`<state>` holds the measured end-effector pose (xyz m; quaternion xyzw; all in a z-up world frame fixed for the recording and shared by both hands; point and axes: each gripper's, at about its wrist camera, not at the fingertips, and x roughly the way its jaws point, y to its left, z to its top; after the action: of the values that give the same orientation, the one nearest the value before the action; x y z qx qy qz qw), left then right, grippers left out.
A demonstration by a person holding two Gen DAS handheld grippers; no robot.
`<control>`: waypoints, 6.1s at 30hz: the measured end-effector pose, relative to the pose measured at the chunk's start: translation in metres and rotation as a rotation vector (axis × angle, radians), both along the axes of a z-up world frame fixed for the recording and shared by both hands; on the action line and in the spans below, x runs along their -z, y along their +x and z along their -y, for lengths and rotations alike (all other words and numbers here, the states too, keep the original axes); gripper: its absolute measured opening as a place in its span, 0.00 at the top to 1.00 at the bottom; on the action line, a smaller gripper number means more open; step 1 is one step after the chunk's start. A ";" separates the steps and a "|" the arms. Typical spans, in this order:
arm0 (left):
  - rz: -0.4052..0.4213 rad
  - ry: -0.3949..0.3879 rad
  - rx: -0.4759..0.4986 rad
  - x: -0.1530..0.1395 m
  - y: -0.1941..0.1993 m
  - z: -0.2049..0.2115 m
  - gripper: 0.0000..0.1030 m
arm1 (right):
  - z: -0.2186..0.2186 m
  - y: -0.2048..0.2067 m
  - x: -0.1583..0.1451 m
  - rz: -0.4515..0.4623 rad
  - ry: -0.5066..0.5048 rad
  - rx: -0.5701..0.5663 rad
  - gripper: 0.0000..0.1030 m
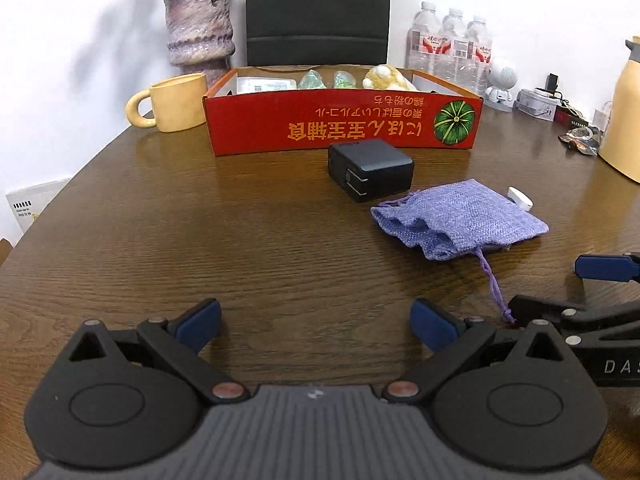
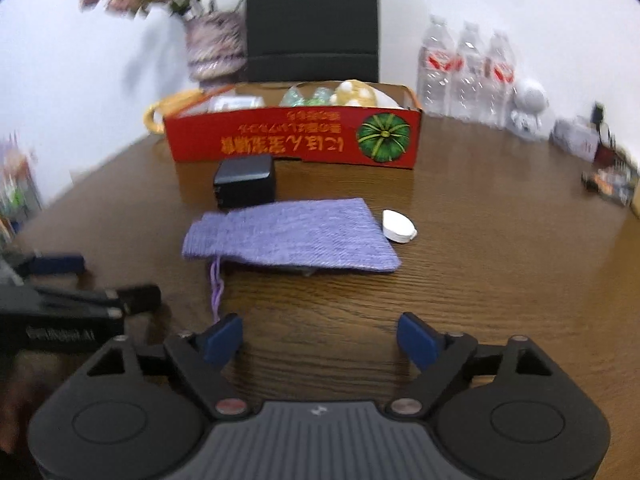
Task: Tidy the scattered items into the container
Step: 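Move both open tools toward the black charger and purple pouch, then grasp the black charger with the left tool while the right tool grasps the purple pouch, then carry the charger and pouch into the box and open both tools, then lift both open tools out of the box back over the table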
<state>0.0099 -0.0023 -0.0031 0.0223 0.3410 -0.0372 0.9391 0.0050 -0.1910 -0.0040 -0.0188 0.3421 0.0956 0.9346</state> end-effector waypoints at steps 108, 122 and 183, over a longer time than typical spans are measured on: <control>-0.072 -0.157 0.010 -0.083 0.281 -0.009 0.28 | 0.013 0.298 -0.085 -0.305 0.165 -0.060 0.29; -0.189 -0.056 0.016 -0.127 0.235 -0.009 0.02 | 0.005 0.254 -0.134 -0.334 0.122 -0.096 0.25; 0.004 0.011 -0.027 -0.002 -0.029 0.006 0.00 | 0.020 -0.020 0.003 0.002 -0.018 0.098 0.00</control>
<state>-0.0195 -0.0079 -0.0011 0.0230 0.3395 -0.0228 0.9401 -0.0151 -0.2109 -0.0065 -0.0103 0.3426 0.0465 0.9383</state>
